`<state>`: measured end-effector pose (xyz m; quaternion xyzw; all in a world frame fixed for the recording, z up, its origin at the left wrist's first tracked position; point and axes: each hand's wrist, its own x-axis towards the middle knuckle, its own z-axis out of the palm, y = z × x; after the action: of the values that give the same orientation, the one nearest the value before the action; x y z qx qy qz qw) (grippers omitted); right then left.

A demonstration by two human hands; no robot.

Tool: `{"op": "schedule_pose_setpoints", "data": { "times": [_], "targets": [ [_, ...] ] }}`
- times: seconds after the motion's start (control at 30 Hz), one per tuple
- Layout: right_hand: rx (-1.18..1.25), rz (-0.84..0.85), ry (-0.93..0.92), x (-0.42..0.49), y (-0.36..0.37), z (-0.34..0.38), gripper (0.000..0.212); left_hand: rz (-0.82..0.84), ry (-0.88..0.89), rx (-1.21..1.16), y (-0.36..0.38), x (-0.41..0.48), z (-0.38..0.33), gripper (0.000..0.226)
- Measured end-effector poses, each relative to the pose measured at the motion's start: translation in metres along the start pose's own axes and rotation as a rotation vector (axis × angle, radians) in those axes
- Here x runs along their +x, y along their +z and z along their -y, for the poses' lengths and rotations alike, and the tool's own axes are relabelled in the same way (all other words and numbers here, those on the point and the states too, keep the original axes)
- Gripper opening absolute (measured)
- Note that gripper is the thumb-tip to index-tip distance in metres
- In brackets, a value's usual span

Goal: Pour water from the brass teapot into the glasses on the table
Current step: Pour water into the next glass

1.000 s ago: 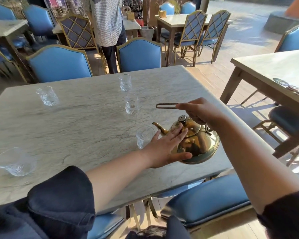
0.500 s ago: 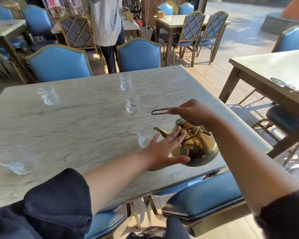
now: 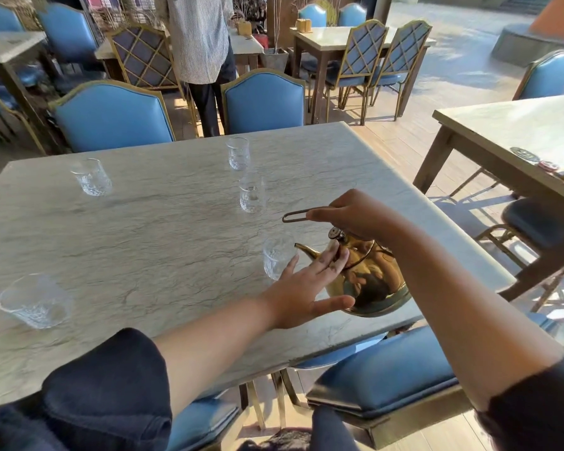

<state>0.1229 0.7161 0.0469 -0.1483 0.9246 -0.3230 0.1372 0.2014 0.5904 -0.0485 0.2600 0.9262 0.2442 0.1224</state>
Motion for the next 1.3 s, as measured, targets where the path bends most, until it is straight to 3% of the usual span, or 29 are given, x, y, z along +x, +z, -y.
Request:
{"op": "schedule_pose_setpoints", "data": {
  "times": [0.77, 1.3],
  "targets": [
    [-0.137, 0.029, -0.01, 0.004, 0.007, 0.021, 0.044, -0.025, 0.002, -0.1, -0.001, -0.009, 0.004, 0.095],
    [-0.174, 0.027, -0.009, 0.003, 0.012, 0.026, 0.046, -0.033, 0.011, -0.079, -0.001, -0.014, 0.007, 0.092]
  ]
}}
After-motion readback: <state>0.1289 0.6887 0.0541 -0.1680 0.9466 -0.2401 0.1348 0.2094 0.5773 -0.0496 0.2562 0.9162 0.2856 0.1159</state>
